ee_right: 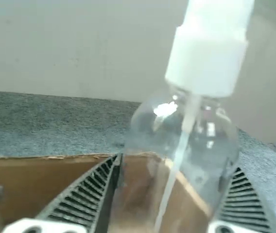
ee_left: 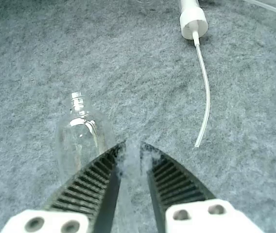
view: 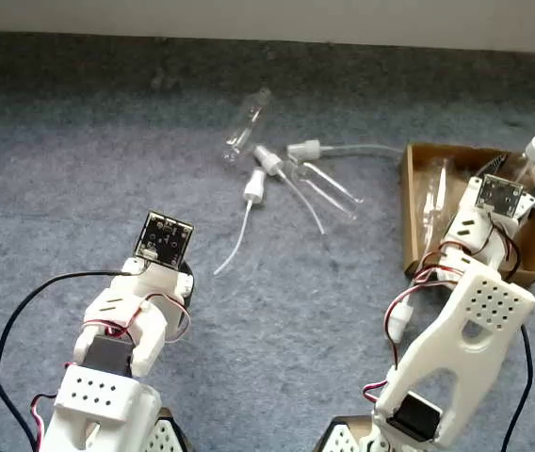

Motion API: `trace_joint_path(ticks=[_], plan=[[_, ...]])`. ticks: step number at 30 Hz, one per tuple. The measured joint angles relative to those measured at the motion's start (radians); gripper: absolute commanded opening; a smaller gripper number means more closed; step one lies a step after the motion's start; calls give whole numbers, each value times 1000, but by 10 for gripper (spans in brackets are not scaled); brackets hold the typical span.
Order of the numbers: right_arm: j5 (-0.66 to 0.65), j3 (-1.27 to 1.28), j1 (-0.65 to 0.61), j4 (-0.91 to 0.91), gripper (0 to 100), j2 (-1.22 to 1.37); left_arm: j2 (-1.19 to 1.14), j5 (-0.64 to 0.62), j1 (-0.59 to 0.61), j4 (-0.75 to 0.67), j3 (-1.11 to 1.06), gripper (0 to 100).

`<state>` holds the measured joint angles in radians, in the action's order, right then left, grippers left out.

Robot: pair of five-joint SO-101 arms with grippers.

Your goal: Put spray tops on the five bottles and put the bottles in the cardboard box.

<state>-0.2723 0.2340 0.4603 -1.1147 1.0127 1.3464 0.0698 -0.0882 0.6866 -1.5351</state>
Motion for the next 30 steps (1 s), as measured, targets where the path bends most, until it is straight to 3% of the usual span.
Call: trace_joint_path(ticks=[17,22,30], plan=[[0,71,5,18,304,-129,0,0,0,0,0,11],[0,158,6,120,304,-239,0,0,0,0,0,11],[110,166,6,387,304,-451,0,0,0,0,0,11]])
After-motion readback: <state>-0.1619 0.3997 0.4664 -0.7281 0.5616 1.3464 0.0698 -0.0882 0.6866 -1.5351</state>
